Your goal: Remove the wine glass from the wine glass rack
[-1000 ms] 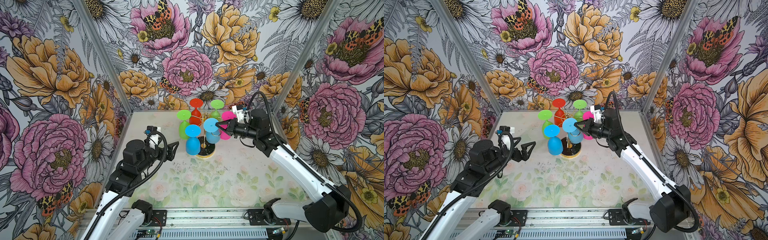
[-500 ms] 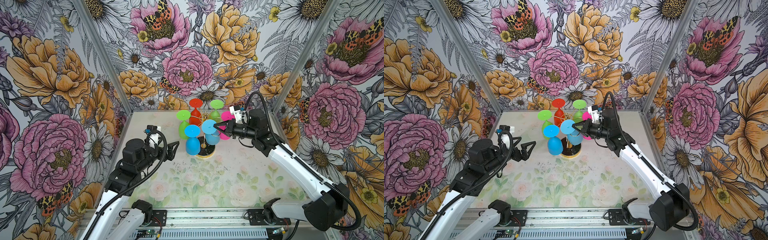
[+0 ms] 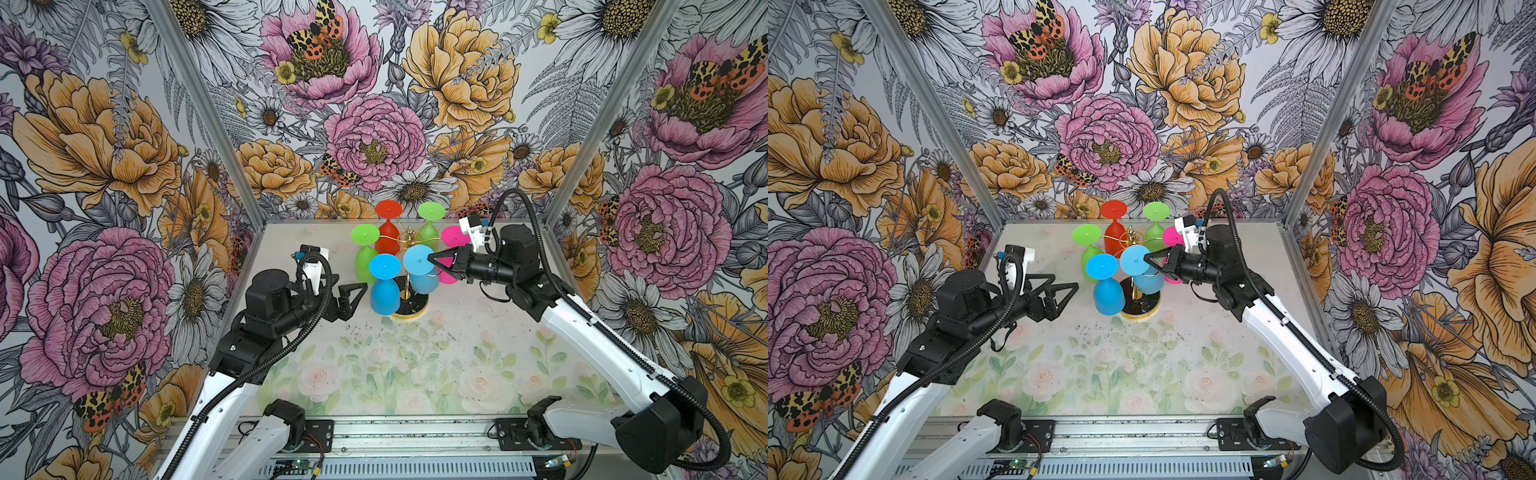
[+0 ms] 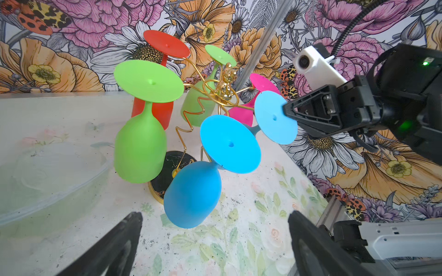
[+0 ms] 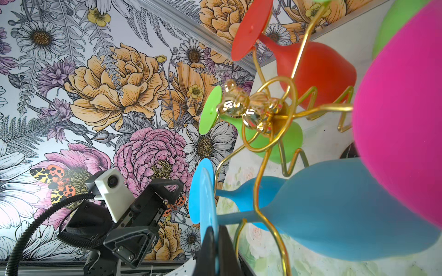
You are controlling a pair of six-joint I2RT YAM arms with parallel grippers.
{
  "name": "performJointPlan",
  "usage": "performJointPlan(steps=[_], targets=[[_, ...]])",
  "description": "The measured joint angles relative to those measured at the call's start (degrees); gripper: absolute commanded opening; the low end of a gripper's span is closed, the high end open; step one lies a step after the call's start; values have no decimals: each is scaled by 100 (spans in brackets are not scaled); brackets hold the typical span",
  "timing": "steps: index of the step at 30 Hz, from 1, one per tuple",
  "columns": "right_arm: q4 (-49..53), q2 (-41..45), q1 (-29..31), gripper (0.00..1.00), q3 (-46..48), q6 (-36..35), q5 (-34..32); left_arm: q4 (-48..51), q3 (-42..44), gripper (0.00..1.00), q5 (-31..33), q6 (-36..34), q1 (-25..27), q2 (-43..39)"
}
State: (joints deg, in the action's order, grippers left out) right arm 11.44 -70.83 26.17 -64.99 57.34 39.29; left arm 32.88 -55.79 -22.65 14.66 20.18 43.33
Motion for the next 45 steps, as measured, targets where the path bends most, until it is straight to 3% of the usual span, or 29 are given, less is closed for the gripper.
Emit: performJointPlan(steps=[15, 25, 34, 45], targets=[[229, 317, 17, 0, 341, -310, 306, 33, -70, 93, -140, 328, 229, 162], [579, 918, 46, 0, 772, -715, 584, 31, -256, 86, -369, 719, 660, 297], [697, 1357, 111, 0, 1056, -1095, 817, 35, -256, 81, -433, 1043, 1346, 522], [748, 1580, 275, 0, 1246, -1432, 966, -455, -214, 65, -820, 1545, 1878, 1005]])
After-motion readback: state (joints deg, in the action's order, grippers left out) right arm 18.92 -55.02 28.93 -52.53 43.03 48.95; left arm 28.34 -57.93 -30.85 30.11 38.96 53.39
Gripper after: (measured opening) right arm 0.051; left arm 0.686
